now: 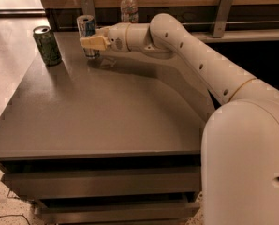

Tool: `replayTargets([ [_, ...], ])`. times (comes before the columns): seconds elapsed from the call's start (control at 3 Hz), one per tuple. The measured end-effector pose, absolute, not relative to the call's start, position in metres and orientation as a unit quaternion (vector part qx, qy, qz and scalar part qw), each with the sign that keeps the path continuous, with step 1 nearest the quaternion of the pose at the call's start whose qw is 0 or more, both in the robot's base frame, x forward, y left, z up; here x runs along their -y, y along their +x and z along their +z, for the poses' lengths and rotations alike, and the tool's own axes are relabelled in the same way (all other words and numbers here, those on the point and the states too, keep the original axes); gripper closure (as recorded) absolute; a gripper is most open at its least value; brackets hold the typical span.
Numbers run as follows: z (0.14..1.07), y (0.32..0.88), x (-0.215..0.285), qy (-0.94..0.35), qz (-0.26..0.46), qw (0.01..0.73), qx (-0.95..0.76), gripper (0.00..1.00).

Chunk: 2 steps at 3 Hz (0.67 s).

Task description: Move redbull can near green can

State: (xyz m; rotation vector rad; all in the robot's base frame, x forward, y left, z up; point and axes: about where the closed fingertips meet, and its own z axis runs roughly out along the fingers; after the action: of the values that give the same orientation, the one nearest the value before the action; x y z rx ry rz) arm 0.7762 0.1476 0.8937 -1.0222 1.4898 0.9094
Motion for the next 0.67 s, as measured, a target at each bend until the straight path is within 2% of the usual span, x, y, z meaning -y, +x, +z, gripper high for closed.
replayTargets([
  [0.67,0.880,0.791,-0.184,-0.411,0.395,0.534,-0.625,1.00],
])
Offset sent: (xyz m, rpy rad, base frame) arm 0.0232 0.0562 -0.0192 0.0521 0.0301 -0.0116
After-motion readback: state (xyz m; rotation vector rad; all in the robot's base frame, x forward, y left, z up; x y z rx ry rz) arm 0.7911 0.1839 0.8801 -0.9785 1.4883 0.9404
